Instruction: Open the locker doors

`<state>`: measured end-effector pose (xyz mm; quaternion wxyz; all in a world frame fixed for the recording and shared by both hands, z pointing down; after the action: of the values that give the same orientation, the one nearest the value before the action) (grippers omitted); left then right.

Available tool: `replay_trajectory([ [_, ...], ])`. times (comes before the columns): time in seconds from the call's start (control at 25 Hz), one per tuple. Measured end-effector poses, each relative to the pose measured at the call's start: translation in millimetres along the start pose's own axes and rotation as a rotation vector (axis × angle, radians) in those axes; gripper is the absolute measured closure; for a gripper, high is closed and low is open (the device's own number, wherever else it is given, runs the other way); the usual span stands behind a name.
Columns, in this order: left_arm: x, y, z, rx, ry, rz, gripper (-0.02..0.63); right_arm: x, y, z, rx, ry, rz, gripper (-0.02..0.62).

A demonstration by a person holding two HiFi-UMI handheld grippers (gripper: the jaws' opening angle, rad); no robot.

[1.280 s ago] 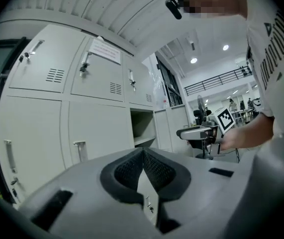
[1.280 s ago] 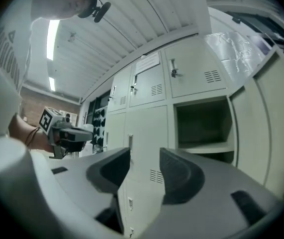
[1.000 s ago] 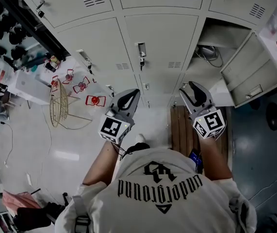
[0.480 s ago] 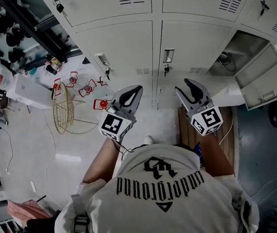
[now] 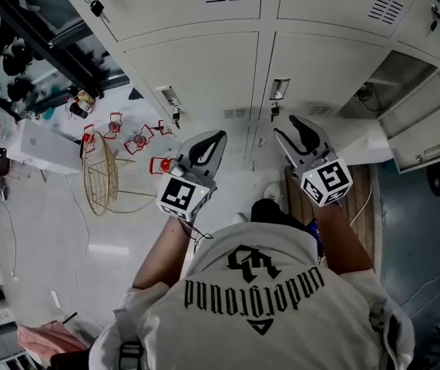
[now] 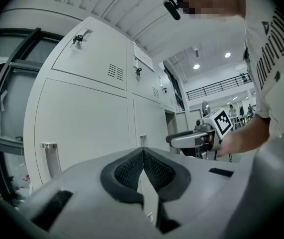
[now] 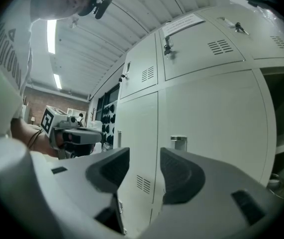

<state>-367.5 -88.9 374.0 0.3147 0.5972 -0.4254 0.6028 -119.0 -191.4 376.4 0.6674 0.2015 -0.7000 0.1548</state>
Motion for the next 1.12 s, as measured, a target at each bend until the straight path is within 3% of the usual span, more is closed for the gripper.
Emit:
replay_trajectory([
  [0.6, 24, 30, 54, -0.012, 0.038, -0.023, 0.598, 20, -44, 64, -0.062, 0.033, 0.043, 0.373],
  [1.04, 39, 46, 73, -0.006, 0.067, -0.044, 0.598, 29, -55, 84, -0.031, 0.049, 0.056, 0.368],
  [1.12, 40, 49, 75, -0.004, 0.068, -0.047, 0.598, 30, -56, 86, -0.022, 0.055, 0.07, 0.339],
])
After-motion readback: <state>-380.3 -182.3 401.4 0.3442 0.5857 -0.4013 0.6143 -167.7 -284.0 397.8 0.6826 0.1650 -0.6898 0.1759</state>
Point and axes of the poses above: the fingertips, and each gripper's own axes: z forward along the fingers, y to its left, x out of its underside, the point moved 10 cm from there along -z, backward along the fingers, and after that the axes turned 4 degrees about -y, right-handed, at the moved point
